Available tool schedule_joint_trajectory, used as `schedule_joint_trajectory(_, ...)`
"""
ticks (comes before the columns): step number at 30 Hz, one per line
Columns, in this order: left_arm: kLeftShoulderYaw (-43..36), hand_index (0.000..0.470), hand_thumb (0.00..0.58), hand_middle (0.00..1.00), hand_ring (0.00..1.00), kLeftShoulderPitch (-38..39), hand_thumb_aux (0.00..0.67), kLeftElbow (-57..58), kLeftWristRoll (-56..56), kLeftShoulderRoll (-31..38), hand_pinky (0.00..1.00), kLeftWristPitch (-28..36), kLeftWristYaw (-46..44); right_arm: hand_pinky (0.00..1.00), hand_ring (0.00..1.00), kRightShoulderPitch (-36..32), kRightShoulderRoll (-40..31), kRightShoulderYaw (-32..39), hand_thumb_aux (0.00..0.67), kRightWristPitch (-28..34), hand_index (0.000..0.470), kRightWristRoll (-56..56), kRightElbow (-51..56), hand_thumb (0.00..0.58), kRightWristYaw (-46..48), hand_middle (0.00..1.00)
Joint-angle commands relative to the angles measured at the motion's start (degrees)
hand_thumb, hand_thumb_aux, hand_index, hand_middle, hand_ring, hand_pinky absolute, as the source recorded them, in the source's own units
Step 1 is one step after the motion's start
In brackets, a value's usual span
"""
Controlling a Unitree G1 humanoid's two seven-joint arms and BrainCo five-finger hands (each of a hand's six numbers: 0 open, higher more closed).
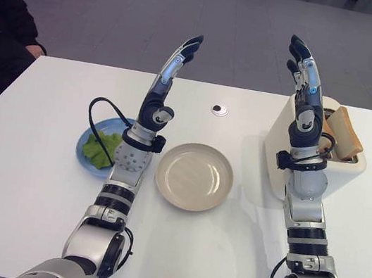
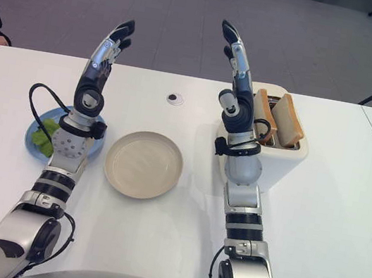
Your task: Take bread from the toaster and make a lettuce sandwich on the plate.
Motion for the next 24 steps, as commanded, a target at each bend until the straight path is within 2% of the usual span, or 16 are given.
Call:
schedule_joint_trajectory(1, -0.29, 0.000, 0.000, 0.00, 0.00, -0.56, 0.000, -0.22, -0.15, 0.38, 0.00, 0.51, -0.18, 0.00, 0.00, 0.45, -0.35, -0.65, 0.000, 1.05, 0.000, -0.01, -1.20, 0.000, -0.16, 0.00)
schedule_joint_trajectory(10, -0.34, 0.000, 0.000, 0.00, 0.00, -0.82, 0.000, 0.78, -0.29, 0.62, 0.00, -0.14, -0.35, 0.00, 0.00, 0.31, -0.60, -0.54, 0.000, 0.68, 0.000, -0.60, -0.55, 0.000, -1.09, 0.00)
schedule_joint_trajectory(15, -0.21, 0.000, 0.000, 0.00, 0.00, -0.58, 0.000, 0.36, -0.47, 0.87, 0.00, -0.16, -0.35, 0.00, 0.00, 0.77, -1.94, -0.87, 0.000, 0.28, 0.000, -5.23, -3.08, 0.000, -3.14, 0.00)
schedule_joint_trajectory(20, 0.14, 0.000, 0.000, 0.00, 0.00, -0.52, 0.000, 0.18, -0.30, 1.14, 0.00, -0.15, 0.06, 0.00, 0.00, 0.63, -7.61, -7.86, 0.000, 5.47, 0.000, -12.31, -14.53, 0.000, -5.53, 0.00)
schedule_joint_trajectory(24, 0.41, 0.000, 0.000, 0.00, 0.00, -0.19, 0.000, 0.08, -0.02, 1.34, 0.00, -0.34, 0.49, 0.00, 0.00, 0.06, -15.91, -12.79, 0.000, 12.08, 0.000, -21.23, -12.59, 0.000, -7.19, 0.00)
